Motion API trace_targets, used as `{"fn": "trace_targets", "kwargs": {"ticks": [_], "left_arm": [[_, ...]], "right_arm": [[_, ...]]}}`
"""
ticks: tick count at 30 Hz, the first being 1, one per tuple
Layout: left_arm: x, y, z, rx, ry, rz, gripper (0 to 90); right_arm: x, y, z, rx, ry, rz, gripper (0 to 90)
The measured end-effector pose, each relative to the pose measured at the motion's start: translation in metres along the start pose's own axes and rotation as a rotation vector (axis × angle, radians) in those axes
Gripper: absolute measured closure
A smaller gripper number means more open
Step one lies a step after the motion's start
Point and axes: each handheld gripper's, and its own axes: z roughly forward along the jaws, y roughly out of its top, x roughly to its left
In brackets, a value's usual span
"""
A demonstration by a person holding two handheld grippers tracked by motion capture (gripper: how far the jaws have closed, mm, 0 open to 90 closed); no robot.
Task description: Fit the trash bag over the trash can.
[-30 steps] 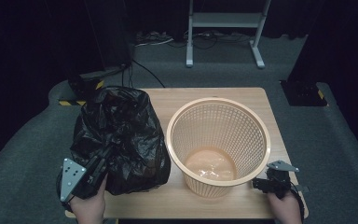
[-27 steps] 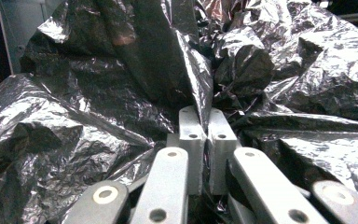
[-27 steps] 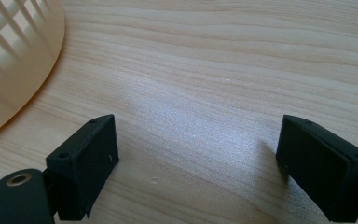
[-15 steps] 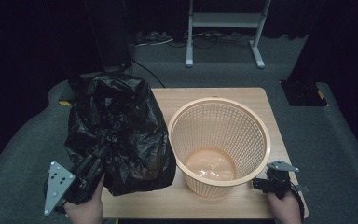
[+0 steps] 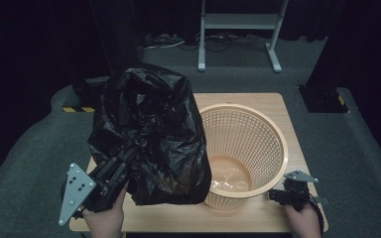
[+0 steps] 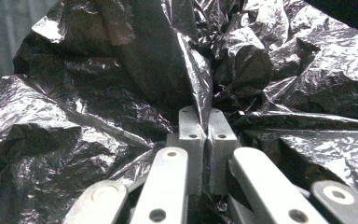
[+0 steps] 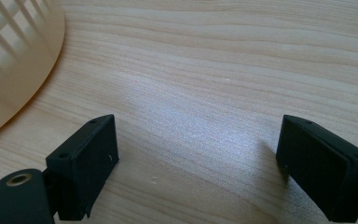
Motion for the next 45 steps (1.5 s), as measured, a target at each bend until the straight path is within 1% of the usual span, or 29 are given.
{"fn": "trace_targets", "kwargs": {"ticks": [8,13,17,20,25,26,27,33,37,41,45], "left_arm": [[-0.02,0.008,0.019,-0.006,-0.077,0.003,87.0],[-0.032,0.011,0.03,-0.003,-0.118,0.01,87.0],[-0.041,0.015,0.038,-0.002,-0.149,0.025,87.0],[-0.046,0.016,0.043,0.0,-0.166,0.032,87.0],[-0.053,0.018,0.05,0.0,-0.185,0.027,87.0],[-0.054,0.019,0.053,0.0,-0.191,0.034,87.0],[-0.056,0.02,0.054,0.001,-0.195,0.031,87.0],[-0.067,0.023,0.072,0.031,-0.224,0.054,87.0],[-0.076,0.026,0.086,0.05,-0.246,0.06,86.9],[-0.087,0.028,0.099,0.07,-0.27,0.087,86.7],[-0.094,0.029,0.11,0.091,-0.291,0.108,86.5]], "right_arm": [[0.0,0.0,0.0,0.0,0.0,0.0,12.5],[0.0,0.0,0.0,0.0,0.0,0.0,12.5],[0.0,0.0,0.0,0.0,0.0,0.0,12.6],[0.0,0.0,0.0,0.0,0.0,0.0,12.5],[0.0,0.0,0.0,0.0,0.0,0.0,12.5],[0.0,0.0,0.0,0.0,0.0,0.0,12.5],[0.0,0.0,0.0,0.0,0.0,0.0,12.6],[0.0,0.0,0.0,0.0,0.002,0.0,12.5],[0.0,0.0,0.0,-0.001,0.003,-0.002,12.5],[0.0,0.0,0.0,0.0,0.004,0.0,12.6],[0.0,0.0,0.0,-0.001,0.004,-0.001,12.6]]}}
